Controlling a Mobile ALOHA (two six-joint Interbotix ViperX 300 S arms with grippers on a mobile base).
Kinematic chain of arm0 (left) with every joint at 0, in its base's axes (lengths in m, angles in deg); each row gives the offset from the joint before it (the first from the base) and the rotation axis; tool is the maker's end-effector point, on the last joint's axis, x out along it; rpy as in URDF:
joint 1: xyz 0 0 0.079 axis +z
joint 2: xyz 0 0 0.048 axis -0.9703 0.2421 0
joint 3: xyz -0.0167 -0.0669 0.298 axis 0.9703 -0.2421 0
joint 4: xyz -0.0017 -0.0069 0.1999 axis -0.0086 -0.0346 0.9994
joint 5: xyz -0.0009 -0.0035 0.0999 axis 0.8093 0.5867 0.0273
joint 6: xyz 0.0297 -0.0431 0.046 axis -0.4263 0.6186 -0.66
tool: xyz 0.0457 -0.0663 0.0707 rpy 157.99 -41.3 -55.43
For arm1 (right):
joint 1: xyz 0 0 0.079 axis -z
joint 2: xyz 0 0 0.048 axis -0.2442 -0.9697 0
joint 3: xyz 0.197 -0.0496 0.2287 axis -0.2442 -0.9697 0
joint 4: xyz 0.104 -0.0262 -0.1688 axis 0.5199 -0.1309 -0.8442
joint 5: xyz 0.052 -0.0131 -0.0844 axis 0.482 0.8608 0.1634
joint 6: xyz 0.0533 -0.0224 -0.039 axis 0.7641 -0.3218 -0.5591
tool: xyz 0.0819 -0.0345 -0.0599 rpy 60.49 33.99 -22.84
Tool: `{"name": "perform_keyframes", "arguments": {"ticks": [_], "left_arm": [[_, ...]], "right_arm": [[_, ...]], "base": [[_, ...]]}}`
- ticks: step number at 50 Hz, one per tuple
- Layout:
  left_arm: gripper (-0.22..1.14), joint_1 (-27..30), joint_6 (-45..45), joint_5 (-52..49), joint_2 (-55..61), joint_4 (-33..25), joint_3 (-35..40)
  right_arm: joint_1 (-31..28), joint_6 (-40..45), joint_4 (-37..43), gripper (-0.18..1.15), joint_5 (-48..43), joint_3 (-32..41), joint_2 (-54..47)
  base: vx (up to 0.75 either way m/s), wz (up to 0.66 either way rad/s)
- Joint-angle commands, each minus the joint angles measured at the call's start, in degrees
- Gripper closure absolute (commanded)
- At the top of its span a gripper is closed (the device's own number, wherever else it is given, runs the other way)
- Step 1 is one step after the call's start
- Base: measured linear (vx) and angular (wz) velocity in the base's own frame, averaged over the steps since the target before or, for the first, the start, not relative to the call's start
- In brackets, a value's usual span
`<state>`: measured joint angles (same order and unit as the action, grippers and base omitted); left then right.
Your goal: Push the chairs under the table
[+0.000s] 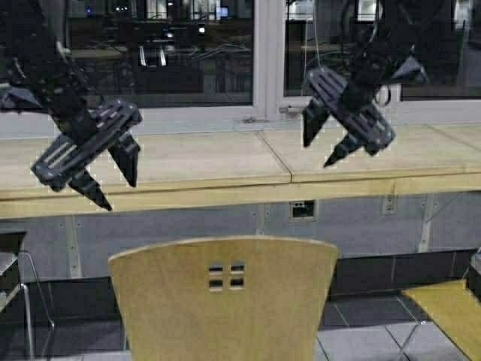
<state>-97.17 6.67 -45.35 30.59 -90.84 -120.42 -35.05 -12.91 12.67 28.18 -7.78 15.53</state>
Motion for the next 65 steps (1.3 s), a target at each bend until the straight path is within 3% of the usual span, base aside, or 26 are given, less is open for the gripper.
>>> {"name": "perform_keyframes", "arguments": {"ticks": [1,18,52,65], "left_arm": [[0.05,-1.5,0.0,-0.2,1.7,-4.5,2.5],[0.05,-2.6,0.1,-2.1,11.8,-11.7,7.9],[0.05,-3.0,0.4,-2.9,19.7,-13.3,13.5],[0.05,-3.0,0.4,-2.5,24.7,-13.3,18.9]], "right_arm": [[-0.2,0.1,2.5,0.13,1.2,1.0,-1.2],[-0.1,0.5,7.2,0.13,3.4,2.3,-7.7],[-0.1,0.5,7.6,0.13,4.7,6.2,-16.2],[-0.1,0.5,7.7,0.13,5.0,10.2,-20.8]], "base": [[0.17,0.04],[0.14,0.04],[0.04,0.02],[0.0,0.0]]}}
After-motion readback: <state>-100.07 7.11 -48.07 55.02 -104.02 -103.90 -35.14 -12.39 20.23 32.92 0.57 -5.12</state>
